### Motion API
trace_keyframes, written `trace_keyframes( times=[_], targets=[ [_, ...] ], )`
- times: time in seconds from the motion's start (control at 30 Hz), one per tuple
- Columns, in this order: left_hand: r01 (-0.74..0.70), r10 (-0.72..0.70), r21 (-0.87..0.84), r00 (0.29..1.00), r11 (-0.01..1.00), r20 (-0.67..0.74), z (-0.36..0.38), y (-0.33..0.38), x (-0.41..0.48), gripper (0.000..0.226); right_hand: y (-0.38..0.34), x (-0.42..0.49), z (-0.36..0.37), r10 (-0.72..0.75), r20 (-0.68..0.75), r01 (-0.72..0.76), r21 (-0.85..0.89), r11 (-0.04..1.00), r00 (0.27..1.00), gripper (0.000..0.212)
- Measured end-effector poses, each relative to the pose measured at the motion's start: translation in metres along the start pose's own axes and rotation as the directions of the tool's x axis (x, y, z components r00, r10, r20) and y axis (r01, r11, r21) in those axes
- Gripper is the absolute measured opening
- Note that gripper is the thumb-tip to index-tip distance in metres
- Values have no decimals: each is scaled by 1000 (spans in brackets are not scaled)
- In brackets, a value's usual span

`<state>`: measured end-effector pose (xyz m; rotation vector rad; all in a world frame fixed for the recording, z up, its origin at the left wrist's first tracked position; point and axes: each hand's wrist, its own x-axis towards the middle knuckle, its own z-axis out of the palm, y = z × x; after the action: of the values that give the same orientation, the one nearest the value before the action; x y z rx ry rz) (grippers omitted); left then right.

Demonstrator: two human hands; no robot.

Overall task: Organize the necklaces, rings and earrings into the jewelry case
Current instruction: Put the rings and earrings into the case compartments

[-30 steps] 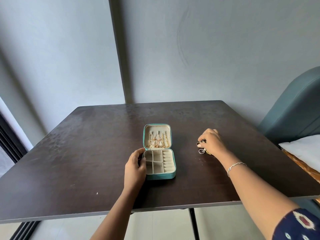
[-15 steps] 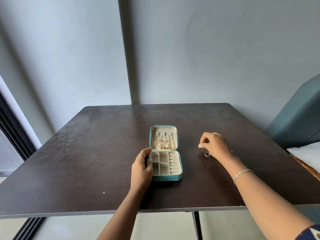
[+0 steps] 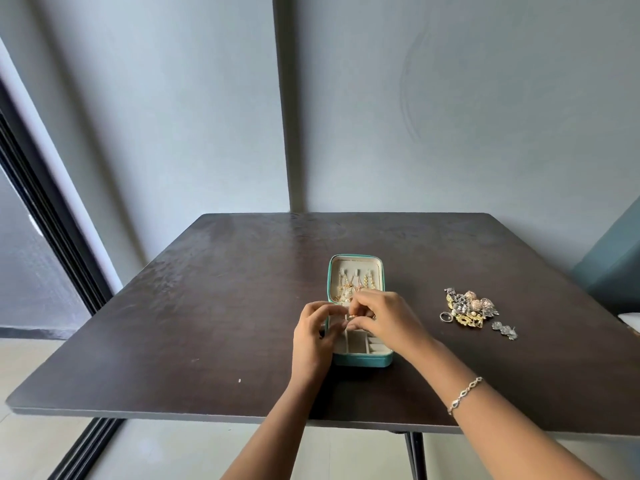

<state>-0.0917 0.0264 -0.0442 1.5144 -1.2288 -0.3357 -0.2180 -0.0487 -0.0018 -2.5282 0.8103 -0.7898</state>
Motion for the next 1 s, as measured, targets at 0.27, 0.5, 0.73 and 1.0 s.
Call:
trace_keyframes(
  times=[0.27,0.5,0.73,1.0],
  targets=[
    [16,-17,56,1000,998,4,1,-2,1,6,-1,-2,2,-10,-45,14,98,995,999,19],
    [19,-19,14,1000,1000,-3,2,-1,2,9,0,-7,5,115,-90,-84,291,953,989,17],
    [32,-32,24,999,999,16,2,0,1,11,7,-6,-8,194,-74,-162,313,936,978,20],
    [109,-109,47,994,993,-3,5,0,1,30,32,10,-38,238,-11,-236,64,970,971,10]
  ],
)
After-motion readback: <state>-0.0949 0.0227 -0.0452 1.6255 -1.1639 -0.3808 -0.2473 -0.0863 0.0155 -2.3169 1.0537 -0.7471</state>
